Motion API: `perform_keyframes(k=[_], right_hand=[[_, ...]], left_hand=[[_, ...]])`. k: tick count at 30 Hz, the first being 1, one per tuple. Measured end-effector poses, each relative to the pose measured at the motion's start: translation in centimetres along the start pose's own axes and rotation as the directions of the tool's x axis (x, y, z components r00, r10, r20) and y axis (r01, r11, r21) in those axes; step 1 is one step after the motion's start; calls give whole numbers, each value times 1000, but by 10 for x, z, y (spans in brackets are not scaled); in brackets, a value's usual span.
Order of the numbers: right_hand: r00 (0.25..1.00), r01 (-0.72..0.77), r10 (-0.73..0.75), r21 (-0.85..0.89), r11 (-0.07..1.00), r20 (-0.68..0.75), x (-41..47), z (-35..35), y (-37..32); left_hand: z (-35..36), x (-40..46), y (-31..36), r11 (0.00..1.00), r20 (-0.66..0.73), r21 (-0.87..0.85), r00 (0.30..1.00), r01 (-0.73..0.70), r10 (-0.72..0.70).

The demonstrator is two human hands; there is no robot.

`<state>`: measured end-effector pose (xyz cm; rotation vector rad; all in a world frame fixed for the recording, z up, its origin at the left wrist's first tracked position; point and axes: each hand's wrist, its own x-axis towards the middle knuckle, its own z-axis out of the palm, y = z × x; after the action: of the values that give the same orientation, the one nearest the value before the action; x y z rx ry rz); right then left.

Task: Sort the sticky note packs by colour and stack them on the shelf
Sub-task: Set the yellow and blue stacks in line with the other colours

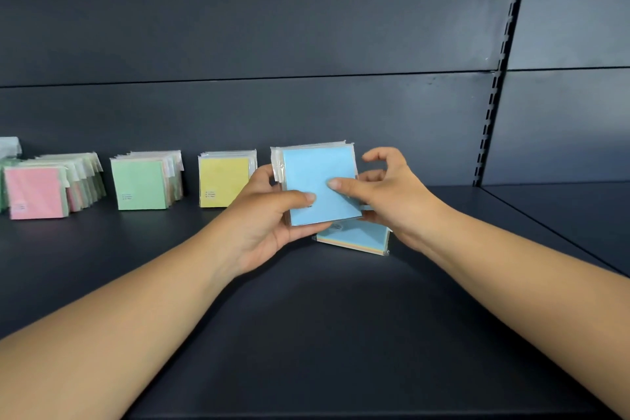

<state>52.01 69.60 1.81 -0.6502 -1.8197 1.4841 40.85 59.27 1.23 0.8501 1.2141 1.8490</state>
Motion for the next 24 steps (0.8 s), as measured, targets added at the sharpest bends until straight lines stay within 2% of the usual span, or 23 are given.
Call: perform_keyframes(k=[5, 8, 11, 13, 14, 16, 18, 21, 24], right_hand=[[995, 95, -89, -196, 976, 39, 2, -4, -4], [998, 51, -65, -414, 909, -20, 8, -22, -10], [985, -119, 175, -718, 686, 4, 10, -40, -1], [945, -179, 326, -810, 558, 15, 10, -44, 6], [936, -191, 353, -820, 540, 15, 10, -43, 8], [934, -204, 355, -781, 590, 24, 12, -43, 9], [937, -222, 344, -660, 717, 58, 14, -41, 9], [941, -304, 334, -290, 908, 59, 18, -49, 1], [964, -265, 265, -21, 964, -7, 18, -65, -12]], left_hand=[[1, 0, 1, 1000, -12, 9, 1000, 4, -4], [-4, 4, 5, 1000, -88, -10, 996, -21, 20], [-18, 10, 9, 1000, -143, 7, 989, -22, 23], [-25, 12, 7, 999, -138, 47, 990, 25, -18], [-27, 13, 5, 997, -136, 67, 990, 50, -40], [-28, 14, 2, 993, -149, 90, 987, 81, -67], [-28, 16, -1, 992, -152, 94, 985, 90, -75], [-25, 13, 3, 994, -153, 74, 986, 83, -71], [-25, 10, 10, 997, -177, 22, 982, 69, -64]])
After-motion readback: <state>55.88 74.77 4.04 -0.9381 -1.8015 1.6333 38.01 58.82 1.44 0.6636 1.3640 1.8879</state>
